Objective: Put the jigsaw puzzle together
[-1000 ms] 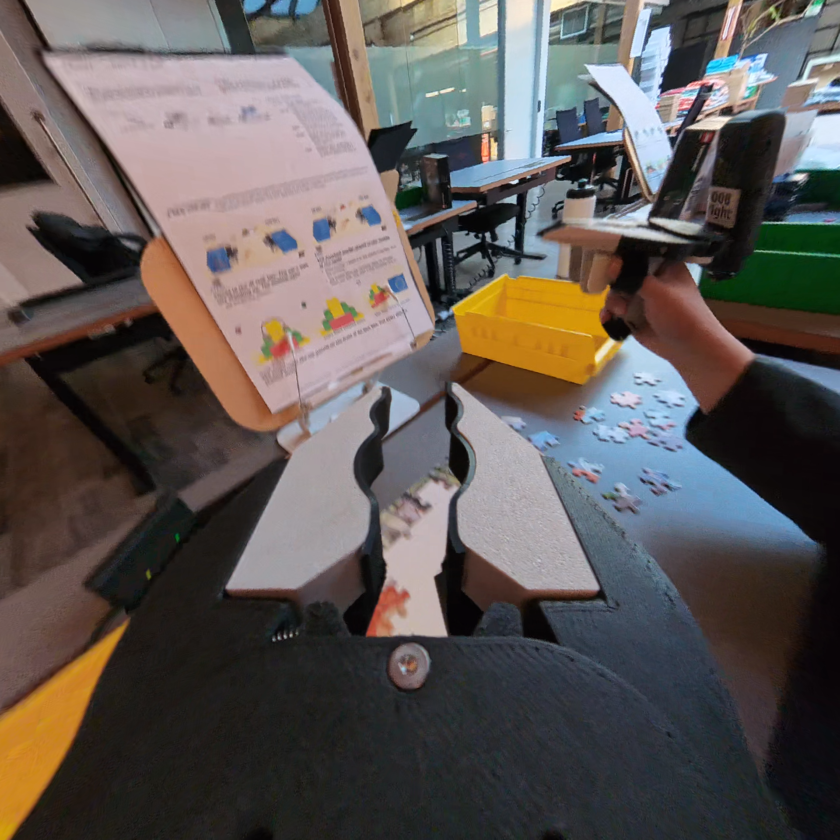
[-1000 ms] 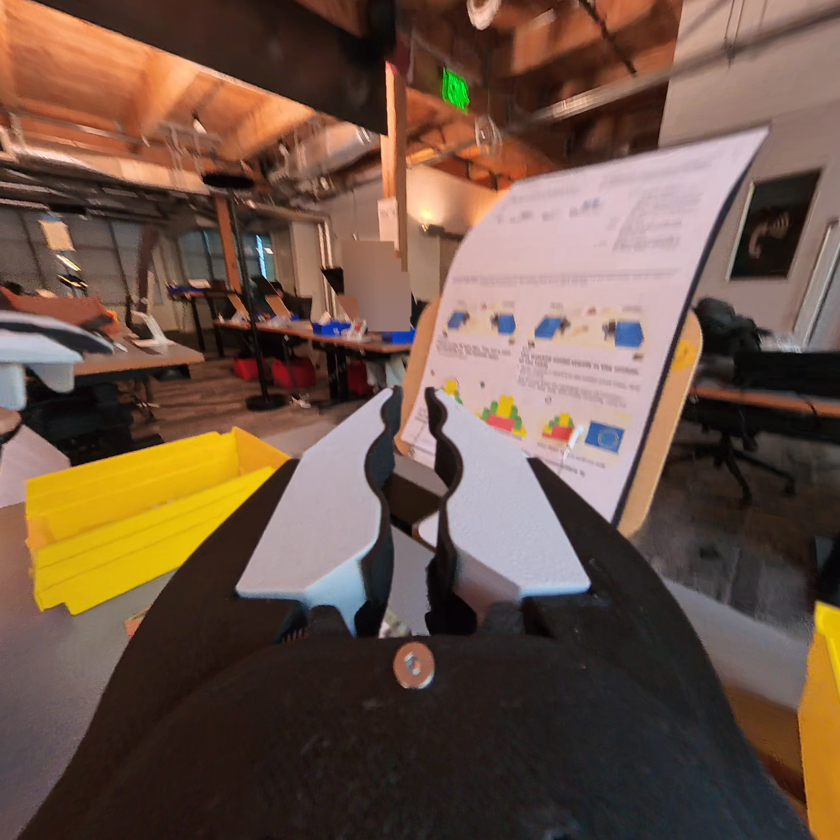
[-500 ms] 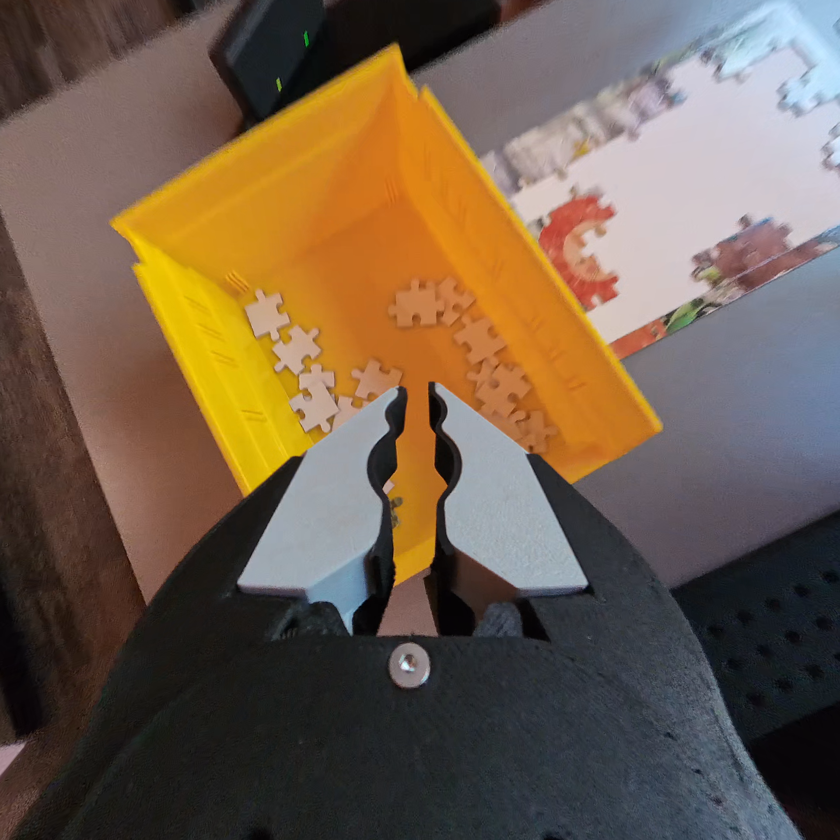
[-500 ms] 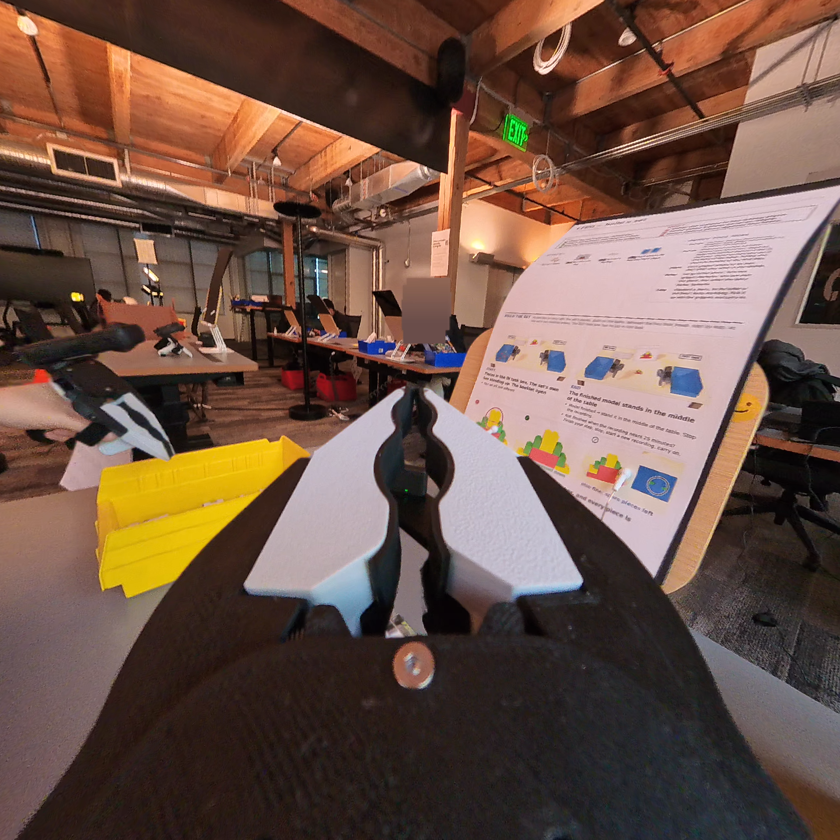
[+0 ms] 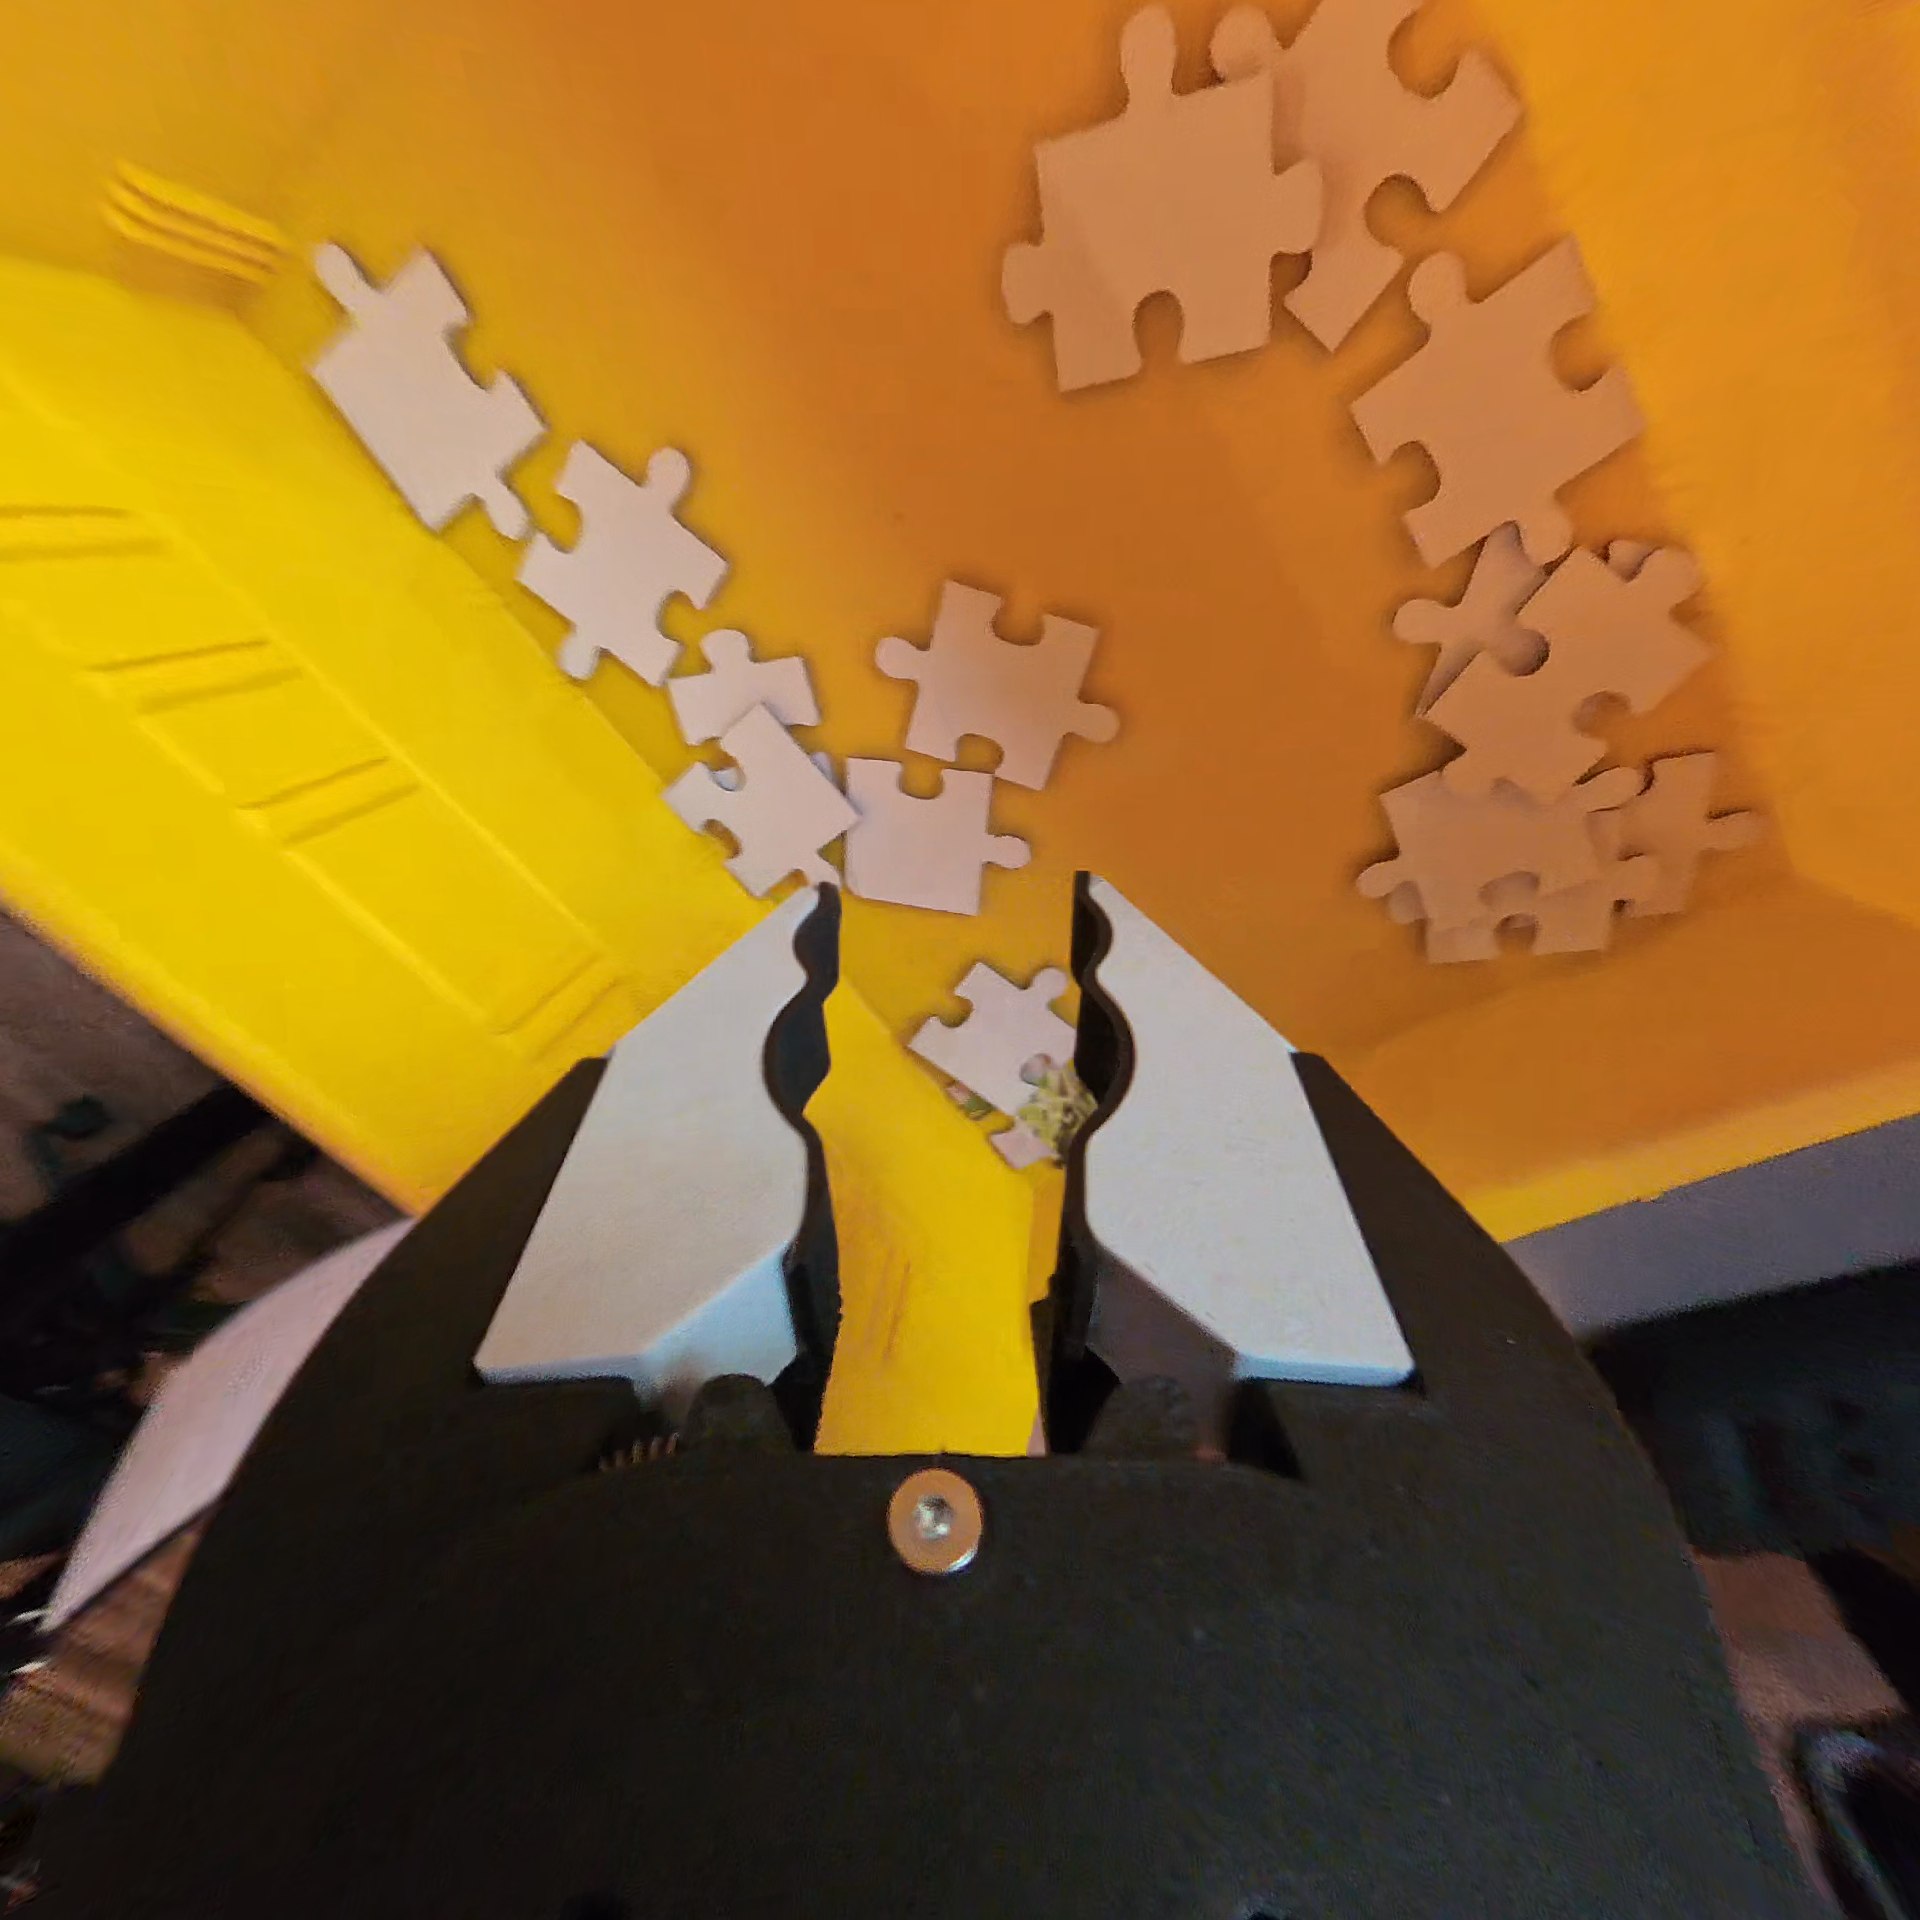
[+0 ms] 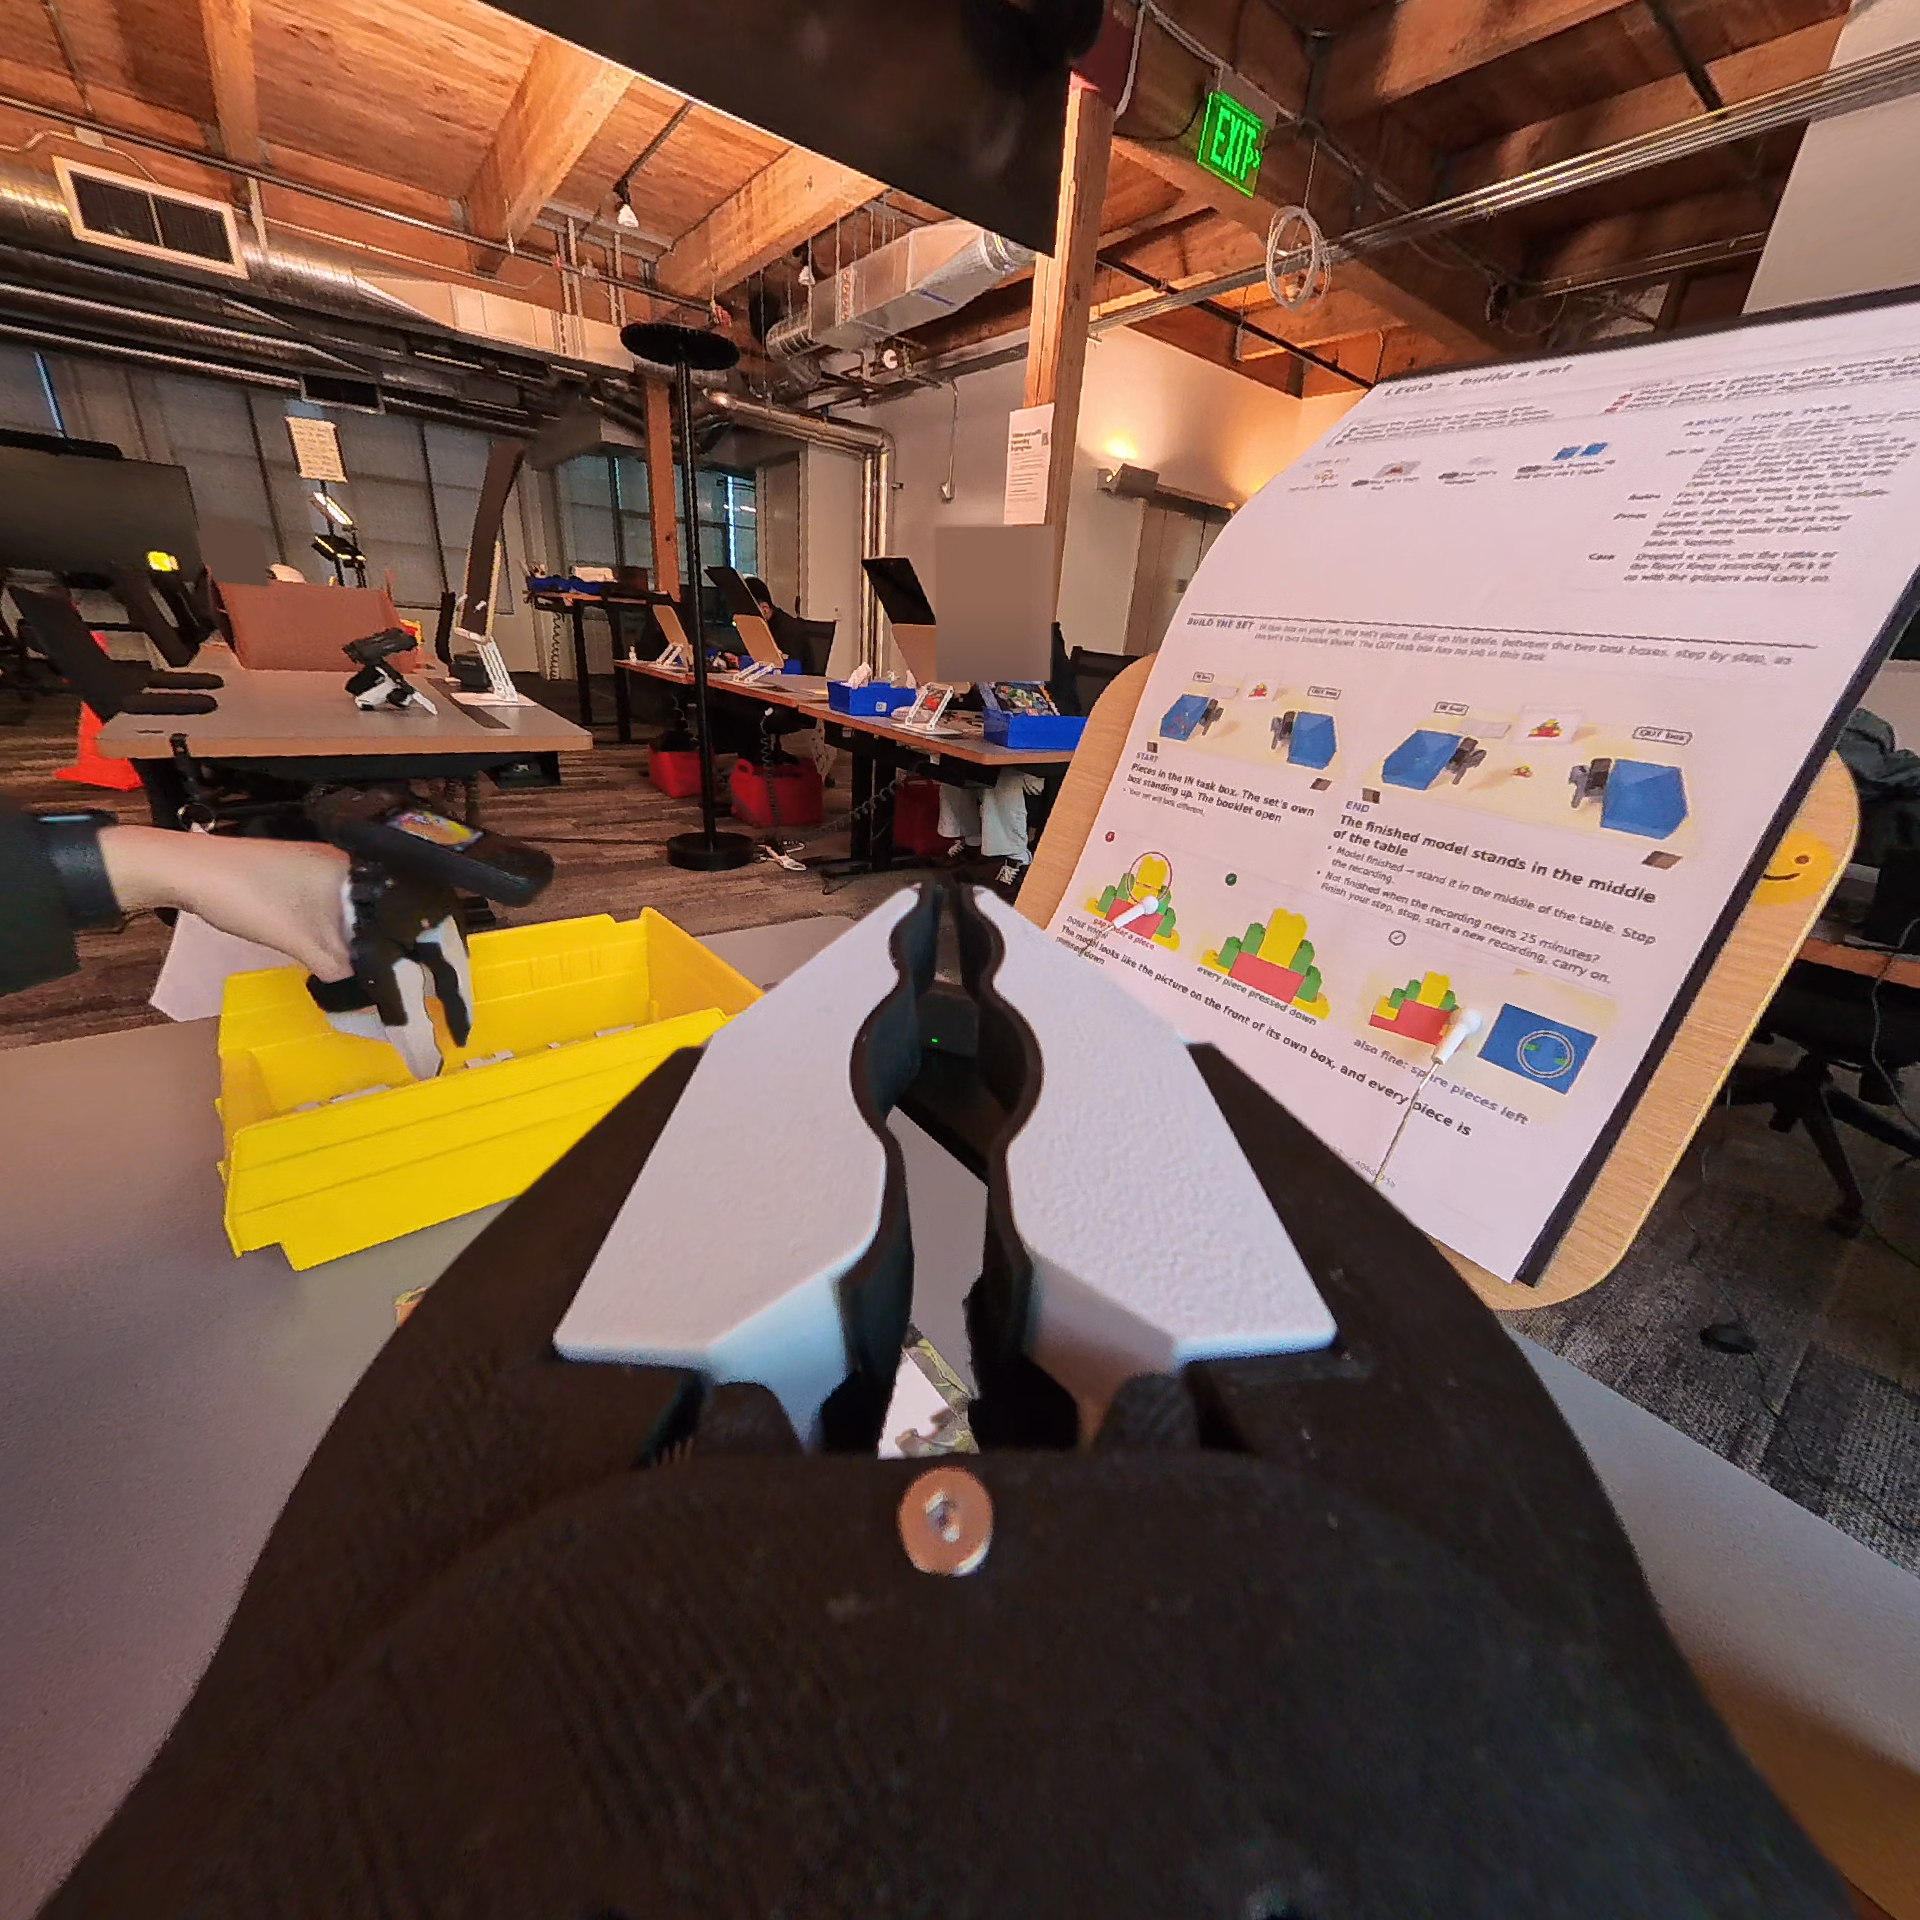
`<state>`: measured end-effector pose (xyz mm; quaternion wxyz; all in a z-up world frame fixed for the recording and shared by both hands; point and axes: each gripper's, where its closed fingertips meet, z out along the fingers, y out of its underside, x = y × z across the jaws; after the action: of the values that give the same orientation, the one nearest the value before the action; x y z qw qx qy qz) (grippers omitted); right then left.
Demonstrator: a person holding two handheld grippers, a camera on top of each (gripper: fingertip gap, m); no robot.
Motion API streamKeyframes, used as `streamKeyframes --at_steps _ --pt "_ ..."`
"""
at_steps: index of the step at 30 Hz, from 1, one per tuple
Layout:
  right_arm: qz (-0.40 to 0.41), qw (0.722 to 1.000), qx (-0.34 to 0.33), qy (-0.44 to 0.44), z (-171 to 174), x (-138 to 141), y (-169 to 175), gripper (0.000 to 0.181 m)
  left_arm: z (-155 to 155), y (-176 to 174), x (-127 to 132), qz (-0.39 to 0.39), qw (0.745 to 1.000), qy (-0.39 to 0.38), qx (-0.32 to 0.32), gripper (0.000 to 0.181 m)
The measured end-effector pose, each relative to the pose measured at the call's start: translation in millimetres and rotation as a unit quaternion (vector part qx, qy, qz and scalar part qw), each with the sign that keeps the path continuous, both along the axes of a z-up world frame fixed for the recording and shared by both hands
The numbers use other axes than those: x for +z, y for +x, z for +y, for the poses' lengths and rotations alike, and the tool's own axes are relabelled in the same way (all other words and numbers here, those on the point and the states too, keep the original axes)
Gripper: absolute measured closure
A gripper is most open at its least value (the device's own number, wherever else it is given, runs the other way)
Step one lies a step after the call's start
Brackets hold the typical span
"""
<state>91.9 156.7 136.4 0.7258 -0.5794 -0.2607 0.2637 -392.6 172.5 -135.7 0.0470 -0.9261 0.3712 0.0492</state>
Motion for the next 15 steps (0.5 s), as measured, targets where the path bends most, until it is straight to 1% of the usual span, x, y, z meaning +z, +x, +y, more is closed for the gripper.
streamKeyframes --at_steps 1,4,5,6,8,15 --pt "-0.001 1.000 0.000 -0.002 1 -1 0 0.179 -1 -1 -4 0.003 1.000 -0.015 0.008 0.137" --pt "-0.004 1.000 0.001 -0.005 2 -3 -1 0.179 2 -10 -13 0.026 0.999 -0.027 0.016 0.138" --pt "-0.006 1.000 0.000 -0.006 3 -4 -1 0.179 2 -9 -15 0.018 0.999 -0.036 0.026 0.142" --pt "-0.007 1.000 0.000 -0.008 3 -5 -2 0.179 2 -7 -17 0.006 0.998 -0.045 0.039 0.141" --pt "-0.010 1.000 0.003 -0.013 4 -7 -2 0.179 5 -7 -20 -0.007 0.997 -0.053 0.058 0.132" --pt "-0.024 0.999 0.015 -0.029 7 -16 -9 0.177 -1 -3 -28 -0.035 0.989 -0.104 0.100 0.129"
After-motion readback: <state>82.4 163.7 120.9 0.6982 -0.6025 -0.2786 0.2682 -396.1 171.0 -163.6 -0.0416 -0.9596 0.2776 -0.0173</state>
